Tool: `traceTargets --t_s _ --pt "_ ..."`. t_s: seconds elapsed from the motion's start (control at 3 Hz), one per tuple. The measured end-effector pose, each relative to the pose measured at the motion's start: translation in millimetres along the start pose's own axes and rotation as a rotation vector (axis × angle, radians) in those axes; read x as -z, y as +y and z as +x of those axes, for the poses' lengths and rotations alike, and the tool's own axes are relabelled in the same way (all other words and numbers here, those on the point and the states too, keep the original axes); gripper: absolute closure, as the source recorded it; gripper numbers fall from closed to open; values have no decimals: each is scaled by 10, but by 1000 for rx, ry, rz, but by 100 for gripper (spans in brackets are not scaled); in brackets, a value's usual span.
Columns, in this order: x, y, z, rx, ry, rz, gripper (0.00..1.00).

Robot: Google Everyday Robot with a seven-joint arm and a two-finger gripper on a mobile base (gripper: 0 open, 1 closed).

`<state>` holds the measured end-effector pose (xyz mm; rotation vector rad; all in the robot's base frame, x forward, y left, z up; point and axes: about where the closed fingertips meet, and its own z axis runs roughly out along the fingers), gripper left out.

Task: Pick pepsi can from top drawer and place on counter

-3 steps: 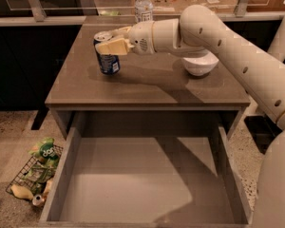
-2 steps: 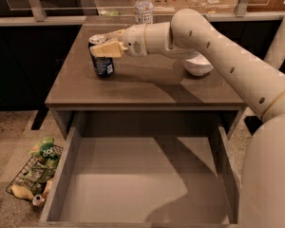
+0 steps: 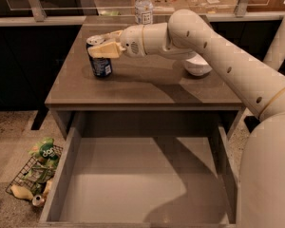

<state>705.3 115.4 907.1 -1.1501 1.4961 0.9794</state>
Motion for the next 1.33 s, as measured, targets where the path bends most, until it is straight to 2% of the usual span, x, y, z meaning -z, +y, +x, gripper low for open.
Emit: traceTargets --t_s 0.67,1.0,1.33 --pt "-56 31 -3 0 0 -10 18" --pt "-87 48 -4 0 0 -15 0" --pt "-88 49 -4 0 0 -16 0"
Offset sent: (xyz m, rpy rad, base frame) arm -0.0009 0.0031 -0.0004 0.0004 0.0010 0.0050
